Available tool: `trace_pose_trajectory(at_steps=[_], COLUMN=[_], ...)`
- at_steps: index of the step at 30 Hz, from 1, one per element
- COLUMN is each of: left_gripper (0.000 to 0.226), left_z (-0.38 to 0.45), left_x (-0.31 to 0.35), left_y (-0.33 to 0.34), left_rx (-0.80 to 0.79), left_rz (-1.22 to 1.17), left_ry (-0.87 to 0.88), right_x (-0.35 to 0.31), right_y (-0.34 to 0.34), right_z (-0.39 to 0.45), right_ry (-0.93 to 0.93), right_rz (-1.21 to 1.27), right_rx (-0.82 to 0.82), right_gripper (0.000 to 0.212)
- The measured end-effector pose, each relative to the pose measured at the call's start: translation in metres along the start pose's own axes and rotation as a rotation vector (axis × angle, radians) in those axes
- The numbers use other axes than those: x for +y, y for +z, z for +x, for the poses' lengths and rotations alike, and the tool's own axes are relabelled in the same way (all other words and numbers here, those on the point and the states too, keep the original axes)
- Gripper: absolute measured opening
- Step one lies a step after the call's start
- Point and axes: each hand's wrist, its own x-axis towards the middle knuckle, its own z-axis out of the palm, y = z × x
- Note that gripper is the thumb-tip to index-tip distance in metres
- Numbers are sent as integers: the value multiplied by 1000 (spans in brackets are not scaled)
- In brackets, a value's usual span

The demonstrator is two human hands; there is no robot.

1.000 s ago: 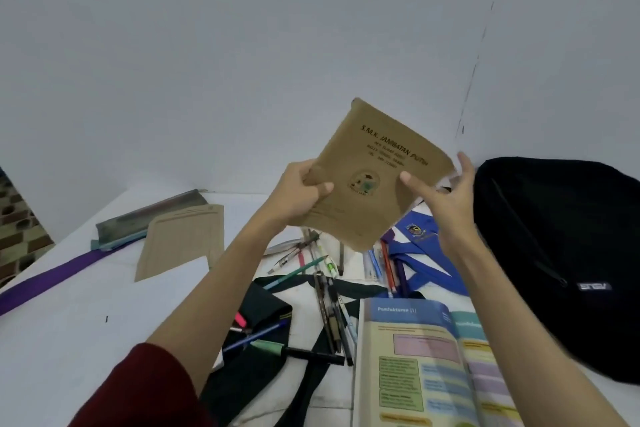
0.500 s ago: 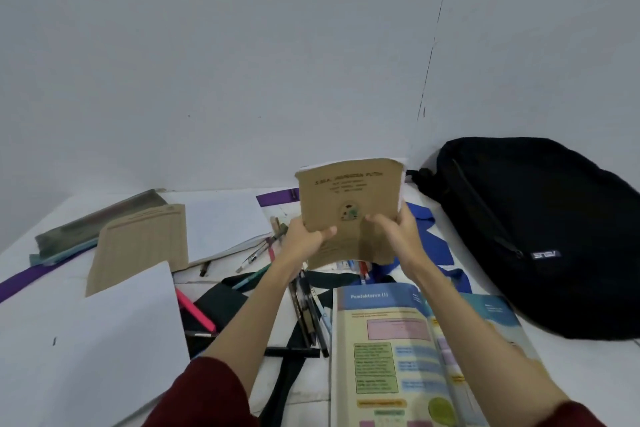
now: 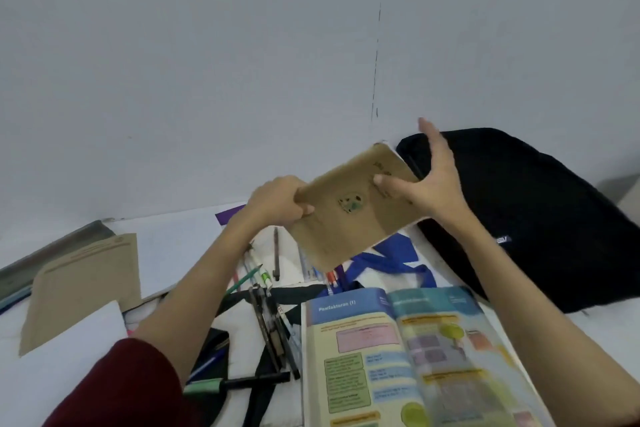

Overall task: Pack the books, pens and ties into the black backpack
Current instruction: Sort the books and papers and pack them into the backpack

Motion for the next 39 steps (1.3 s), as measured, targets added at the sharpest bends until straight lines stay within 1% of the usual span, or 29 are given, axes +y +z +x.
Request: trace_pose_trajectory(at_steps=[1, 3, 4, 6, 7, 8, 9, 10, 11, 13, 14, 16, 18, 19, 20, 21, 23, 24, 25, 26, 28, 29, 30, 32, 33, 35, 36, 38, 39], left_gripper=[34, 35, 34, 21, 7, 21, 44, 59, 64, 48, 47, 66, 77, 80, 77, 66, 38, 31, 31, 29, 22, 18, 15, 14, 16, 20, 19, 17, 19], left_z=[1, 6, 11, 21, 27, 35, 44, 51, 58, 63, 61, 48, 33, 30, 30, 33, 43, 49, 56, 63, 73, 78, 85, 103, 110, 124, 130, 133, 130], left_x=[16, 48, 64, 100, 118, 136, 150, 157, 171, 194, 201, 218, 229, 235, 236, 237, 236, 234, 232, 229, 227, 227, 226, 228, 233, 247, 256, 275, 286], left_y=[-9, -19, -20, -16, -9, 3, 18, 35, 56, 99, 119, 156, 181, 191, 197, 201, 200, 196, 191, 184, 166, 156, 146, 122, 108, 74, 57, 26, 13], left_rx=[-2, 7, 23, 107, 174, 265, 323, 346, 328, 229, 181, 166, 94, 39, -1, 3, 58, 62, 67, 60, -10, -27, -16, 49, 87, 196, 259, 403, 467], left_rz=[98, 181, 196, 167, 99, 12, -45, -57, -45, 2, 46, 122, 164, 209, 228, 196, -48, -221, -437, -683, -1124, -1258, -1336, -1415, -1441, -1443, -1403, -1163, -944], left_ry=[56, 131, 160, 246, 291, 322, 341, 332, 306, 235, 217, 355, 582, 642, 650, 629, 482, 348, 185, -6, -359, -461, -513, -519, -489, -416, -369, -233, -135], right_x=[-1, 3, 8, 21, 29, 39, 49, 62, 78, 109, 124, 149, 168, 177, 181, 185, 191, 192, 193, 193, 197, 199, 199, 198, 197, 199, 200, 205, 209], right_y=[-20, -53, -68, -102, -120, -142, -163, -181, -204, -246, -263, -293, -310, -315, -317, -317, -316, -314, -312, -310, -308, -306, -305, -304, -303, -299, -296, -289, -287], right_z=[4, 7, 7, 9, 11, 12, 16, 19, 21, 24, 25, 24, 26, 28, 30, 32, 38, 40, 42, 44, 48, 50, 51, 53, 53, 56, 57, 61, 62], right_ry=[27, 163, 203, 245, 257, 272, 300, 334, 372, 439, 470, 512, 538, 537, 530, 531, 537, 539, 538, 541, 559, 581, 599, 634, 646, 639, 637, 658, 687], right_rz=[-101, -89, -28, 96, 136, 150, 144, 117, 97, 125, 165, 284, 404, 452, 502, 553, 619, 640, 662, 681, 706, 722, 739, 710, 654, 552, 521, 528, 558], right_rx=[-165, -494, -556, -498, -443, -394, -349, -313, -265, -149, -92, -8, 38, 40, 27, 5, -66, -115, -176, -245, -385, -465, -550, -670, -704, -714, -695, -633, -586], right_gripper=[73, 39, 32, 24, 20, 18, 16, 15, 15, 20, 20, 17, 17, 19, 20, 20, 20, 20, 22, 28, 56, 66, 69, 62, 52, 26, 20, 17, 18])
